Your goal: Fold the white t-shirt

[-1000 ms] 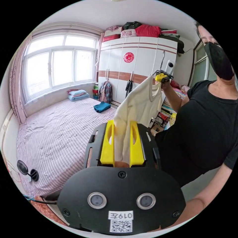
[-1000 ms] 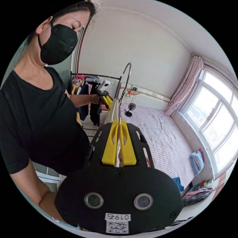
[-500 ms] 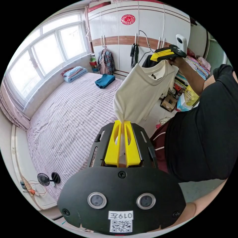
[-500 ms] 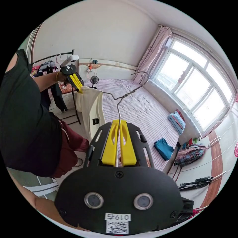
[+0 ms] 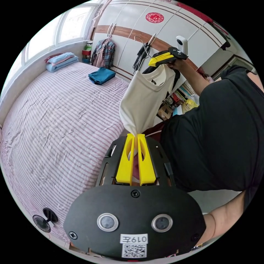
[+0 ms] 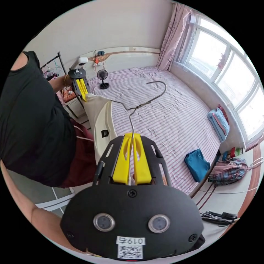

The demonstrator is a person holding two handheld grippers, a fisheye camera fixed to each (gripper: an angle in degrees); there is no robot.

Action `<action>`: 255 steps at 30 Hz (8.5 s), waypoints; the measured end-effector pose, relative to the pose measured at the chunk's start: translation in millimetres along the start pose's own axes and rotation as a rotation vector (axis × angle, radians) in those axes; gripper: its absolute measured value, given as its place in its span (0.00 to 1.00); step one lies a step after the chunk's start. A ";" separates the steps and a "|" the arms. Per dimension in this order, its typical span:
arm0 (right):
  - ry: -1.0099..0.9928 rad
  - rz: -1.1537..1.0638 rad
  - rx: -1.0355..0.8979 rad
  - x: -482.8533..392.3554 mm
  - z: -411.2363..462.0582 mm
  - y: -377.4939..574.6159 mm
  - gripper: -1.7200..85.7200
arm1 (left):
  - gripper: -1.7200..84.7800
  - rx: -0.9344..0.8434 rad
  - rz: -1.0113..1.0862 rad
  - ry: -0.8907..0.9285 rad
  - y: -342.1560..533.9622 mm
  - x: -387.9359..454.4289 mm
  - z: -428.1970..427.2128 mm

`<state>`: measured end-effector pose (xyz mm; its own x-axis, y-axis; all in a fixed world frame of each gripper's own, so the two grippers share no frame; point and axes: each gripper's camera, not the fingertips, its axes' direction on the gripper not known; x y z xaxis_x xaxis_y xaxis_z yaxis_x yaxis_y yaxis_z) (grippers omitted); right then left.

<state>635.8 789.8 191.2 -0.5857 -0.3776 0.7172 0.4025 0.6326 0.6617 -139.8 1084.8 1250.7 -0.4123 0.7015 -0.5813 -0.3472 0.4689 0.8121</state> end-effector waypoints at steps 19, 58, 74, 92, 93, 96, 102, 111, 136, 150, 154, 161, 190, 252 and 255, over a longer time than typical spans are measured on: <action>0.272 0.024 -0.403 363.9 226.9 -282.5 0.01 | 0.03 -0.171 -0.538 -0.156 -317.0 -481.0 -43.6; 0.063 0.518 -0.374 626.3 189.7 -373.5 0.01 | 0.03 -0.033 -1.005 0.086 -414.5 -710.0 -141.9; 0.032 0.953 -0.126 632.2 141.1 -236.9 0.01 | 0.03 -0.092 -1.002 0.066 -349.5 -710.2 -86.6; -0.310 0.656 0.272 542.7 132.3 -258.6 0.01 | 0.10 0.069 -0.864 0.064 -216.7 -625.8 11.4; -0.398 0.642 0.252 531.7 133.8 -260.2 0.01 | 0.10 0.099 -0.873 0.053 -199.4 -615.3 12.0; -0.466 0.551 0.199 487.2 130.7 -267.3 0.01 | 0.09 0.227 -0.882 0.042 -158.7 -576.3 13.0; -0.509 0.252 0.083 361.4 98.5 -286.8 0.01 | 0.04 0.413 -0.841 0.051 -85.0 -438.0 41.1; -0.679 -0.208 0.177 149.8 46.6 -269.9 0.01 | 0.03 0.649 -0.935 -0.146 78.2 -140.3 115.5; -1.364 -0.529 0.220 -456.9 159.5 -241.1 0.01 | 0.03 0.989 -1.412 -0.877 617.3 398.9 440.9; -1.284 -0.354 0.239 -688.9 256.2 -235.6 0.01 | 0.03 0.904 -1.268 -0.885 841.3 513.0 516.9; -1.248 -0.289 0.222 -727.2 286.3 -237.2 0.01 | 0.03 0.834 -1.223 -0.957 857.5 517.6 533.2; -1.156 -0.212 0.169 -798.0 346.1 -266.8 0.01 | 0.03 0.885 -1.163 -0.913 885.2 519.6 558.2; -0.860 -0.348 0.378 -761.1 394.6 -236.9 0.01 | 0.03 0.933 -0.931 -0.685 855.3 465.2 487.2; -0.502 0.750 0.350 320.7 220.2 -48.1 0.02 | 0.05 0.398 -0.274 0.333 -254.1 -328.7 63.0; -0.317 0.778 0.329 402.2 209.4 -26.8 0.05 | 0.10 0.370 -0.406 0.175 -253.2 -390.4 29.0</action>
<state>242.2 762.6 416.1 -0.4181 0.4112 0.8100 0.5726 0.8115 -0.1164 133.4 707.7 1273.4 -0.4515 0.3414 -0.8243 -0.2021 0.8607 0.4672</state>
